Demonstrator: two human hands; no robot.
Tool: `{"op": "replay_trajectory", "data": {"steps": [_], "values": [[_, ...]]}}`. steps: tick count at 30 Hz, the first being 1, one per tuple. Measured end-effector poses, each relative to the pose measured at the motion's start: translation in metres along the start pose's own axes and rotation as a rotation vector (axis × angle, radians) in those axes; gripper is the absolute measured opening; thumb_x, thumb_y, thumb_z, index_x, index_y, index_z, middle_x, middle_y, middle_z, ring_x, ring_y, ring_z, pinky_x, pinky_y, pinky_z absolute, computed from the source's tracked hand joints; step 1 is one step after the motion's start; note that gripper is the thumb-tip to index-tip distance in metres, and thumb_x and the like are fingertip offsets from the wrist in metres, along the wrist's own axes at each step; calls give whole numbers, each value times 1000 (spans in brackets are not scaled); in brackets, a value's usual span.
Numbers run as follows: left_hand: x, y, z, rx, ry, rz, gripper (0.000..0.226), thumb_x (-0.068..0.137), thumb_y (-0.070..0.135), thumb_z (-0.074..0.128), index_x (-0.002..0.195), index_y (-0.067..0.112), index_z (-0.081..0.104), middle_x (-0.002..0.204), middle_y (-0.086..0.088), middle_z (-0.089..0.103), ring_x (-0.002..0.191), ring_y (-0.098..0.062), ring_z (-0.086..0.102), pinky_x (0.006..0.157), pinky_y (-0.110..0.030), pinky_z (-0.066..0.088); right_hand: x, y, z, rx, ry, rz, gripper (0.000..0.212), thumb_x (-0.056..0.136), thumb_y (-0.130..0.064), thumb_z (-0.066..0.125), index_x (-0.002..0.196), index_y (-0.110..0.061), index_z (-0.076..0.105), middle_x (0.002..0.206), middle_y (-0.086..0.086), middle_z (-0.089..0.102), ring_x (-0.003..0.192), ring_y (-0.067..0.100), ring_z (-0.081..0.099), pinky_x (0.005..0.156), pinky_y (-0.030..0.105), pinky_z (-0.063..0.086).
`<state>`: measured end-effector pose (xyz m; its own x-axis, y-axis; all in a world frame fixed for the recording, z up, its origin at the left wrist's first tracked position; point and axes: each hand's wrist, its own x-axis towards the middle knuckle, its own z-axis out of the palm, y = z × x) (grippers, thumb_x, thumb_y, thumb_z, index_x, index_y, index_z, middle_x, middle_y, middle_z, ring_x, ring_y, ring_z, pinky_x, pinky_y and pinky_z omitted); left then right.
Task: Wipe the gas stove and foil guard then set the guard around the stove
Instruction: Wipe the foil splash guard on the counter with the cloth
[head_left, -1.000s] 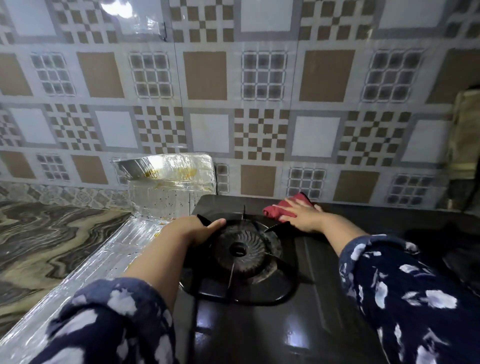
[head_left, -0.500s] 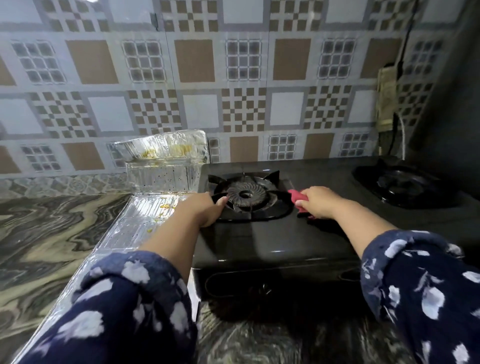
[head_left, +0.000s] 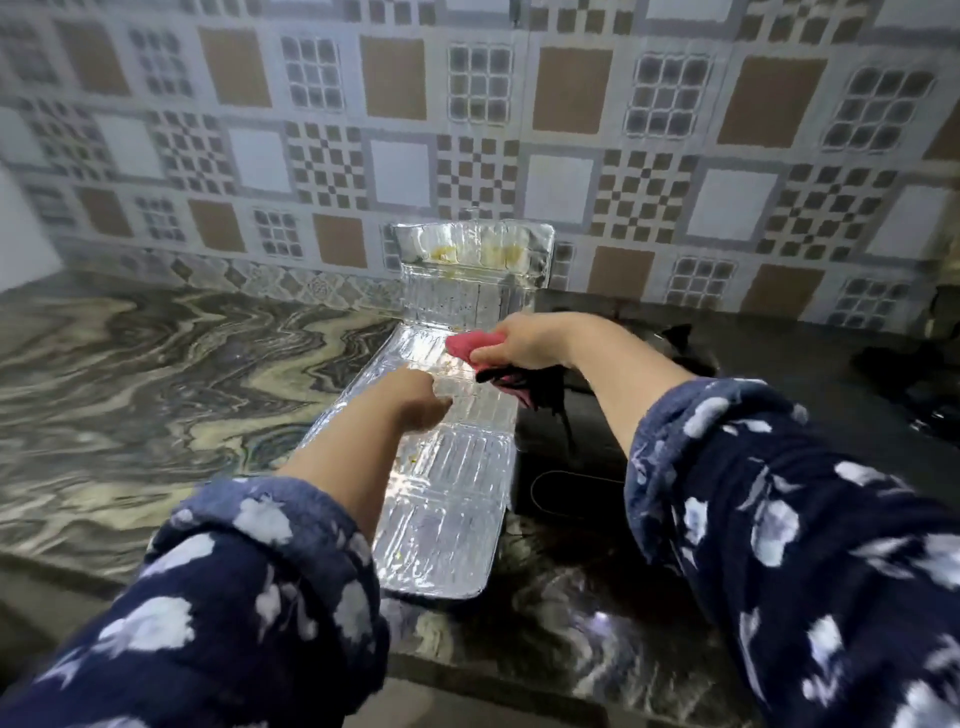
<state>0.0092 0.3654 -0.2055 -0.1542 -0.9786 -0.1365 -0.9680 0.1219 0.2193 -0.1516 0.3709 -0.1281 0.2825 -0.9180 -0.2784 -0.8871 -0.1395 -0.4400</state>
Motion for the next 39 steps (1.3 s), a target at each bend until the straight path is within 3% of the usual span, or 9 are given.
{"op": "replay_trajectory", "data": {"steps": [5,8,9,11,13,19,24,30,39], "values": [[-26,-78,36,-26,-96,-178,59,96,35,47,144,3,33,152,-16,34,140,-28,33,112,-32,27,49,-28,88,186,-92,-121,18,96,-24,54,101,-7,57,78,1,66,63,17,63,69,35,55],[-37,-121,73,-42,-105,-254,70,91,40,53,147,8,25,156,-13,26,143,-26,26,115,-42,25,69,-38,141,209,-140,-143,18,97,-20,53,107,-6,56,94,11,65,82,25,66,66,29,56],[-42,-131,86,-40,-110,-287,76,90,43,53,149,9,19,158,-10,17,146,-24,19,116,-48,21,76,-41,156,118,-125,-163,25,97,-23,53,113,-5,56,103,15,63,94,29,65,73,30,54],[-52,-148,105,-12,-136,-351,88,90,53,49,151,9,4,161,-6,-1,149,-22,2,116,-57,10,87,-45,186,-137,-74,-232,40,96,-31,51,129,-8,53,127,19,52,121,35,47,99,36,39],[-63,-163,120,2,-148,-383,94,89,61,41,151,8,-6,160,-5,-13,148,-21,-10,114,-61,2,93,-51,214,-185,-50,-305,47,96,-35,50,138,-15,47,142,17,37,133,37,29,111,41,27],[-92,-188,150,24,-149,-404,95,88,65,30,150,6,-11,157,-6,-26,146,-18,-19,113,-63,-6,96,-53,281,-329,-91,-532,46,100,-47,23,146,-45,25,162,-6,10,146,24,10,114,51,13],[-94,-191,166,22,-66,-389,93,84,68,15,151,8,-7,157,-6,-26,146,-18,-21,113,-59,-13,107,-48,298,-376,-35,-660,70,83,-54,-5,148,-42,21,161,-12,9,150,21,0,114,54,-10],[-93,-192,172,36,-16,-415,100,66,64,-8,151,10,-11,158,-3,-24,145,-16,-23,114,-57,-15,152,-62,299,-396,-24,-556,65,86,-64,6,148,-47,11,162,-9,1,149,21,-8,115,55,-12],[-91,-190,175,19,-6,-453,96,75,69,-5,149,10,-16,156,-2,-28,144,-15,-26,114,-58,-15,204,-49,275,-323,60,-232,52,100,-35,20,151,-34,14,163,-1,-5,149,27,-10,114,61,-9]]}}
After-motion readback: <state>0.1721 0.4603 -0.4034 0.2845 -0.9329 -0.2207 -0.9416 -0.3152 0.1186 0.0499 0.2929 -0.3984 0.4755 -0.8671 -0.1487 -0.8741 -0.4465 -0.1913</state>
